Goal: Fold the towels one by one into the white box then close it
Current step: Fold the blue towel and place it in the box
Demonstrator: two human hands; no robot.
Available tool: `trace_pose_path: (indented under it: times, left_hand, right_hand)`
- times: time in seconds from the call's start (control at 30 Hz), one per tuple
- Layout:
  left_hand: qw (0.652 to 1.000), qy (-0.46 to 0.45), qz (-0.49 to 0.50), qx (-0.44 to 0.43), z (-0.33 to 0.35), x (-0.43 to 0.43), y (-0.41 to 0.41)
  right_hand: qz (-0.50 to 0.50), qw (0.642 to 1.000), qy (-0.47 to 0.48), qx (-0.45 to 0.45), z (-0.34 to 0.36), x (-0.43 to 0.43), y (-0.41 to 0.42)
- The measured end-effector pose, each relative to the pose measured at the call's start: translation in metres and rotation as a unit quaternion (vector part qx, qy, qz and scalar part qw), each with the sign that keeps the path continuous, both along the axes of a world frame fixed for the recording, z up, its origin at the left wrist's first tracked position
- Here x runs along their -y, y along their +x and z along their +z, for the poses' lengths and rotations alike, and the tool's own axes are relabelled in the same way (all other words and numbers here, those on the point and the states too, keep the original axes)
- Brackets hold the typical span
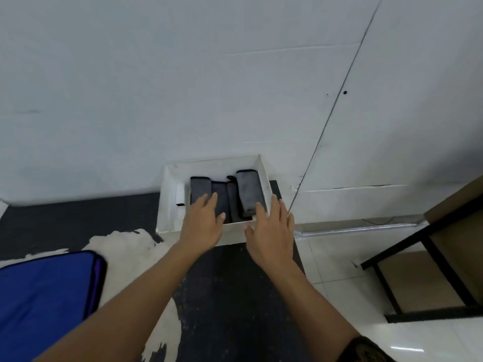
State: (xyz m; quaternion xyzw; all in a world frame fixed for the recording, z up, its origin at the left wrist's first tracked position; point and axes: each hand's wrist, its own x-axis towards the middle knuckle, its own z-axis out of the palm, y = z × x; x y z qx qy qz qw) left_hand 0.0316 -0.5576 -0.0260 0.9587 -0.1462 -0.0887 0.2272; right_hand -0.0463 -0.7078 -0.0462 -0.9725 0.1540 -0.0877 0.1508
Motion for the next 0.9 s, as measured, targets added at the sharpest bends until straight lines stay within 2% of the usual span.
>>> trace_pose_path:
  times: [0.17,0.47,0.77,0.9]
  left_hand:
    - [0.994,0.073,-0.003,0.084,0.000,-0.078,-0.041]
    - [0.988,0.127,0.017,0.087,-0.011,-0.264,-0.095]
    - [0.982,0.166,0.090,-0.009,-0.048,-0.429,-0.147]
    - [0.974,0.186,0.063,-0.113,-0.078,-0.485,-0.169]
  right_hand:
    - [-0.005,1.000,-0.013,-0.010,0.004,-0.060,-0.022]
    - [0.027,0.998,0.019,-0.050,0.001,-0.236,-0.073]
    - [0.122,0.983,0.031,-0.137,-0.027,-0.370,-0.108]
    - [0.195,0.965,0.029,-0.171,-0.043,-0.411,-0.115]
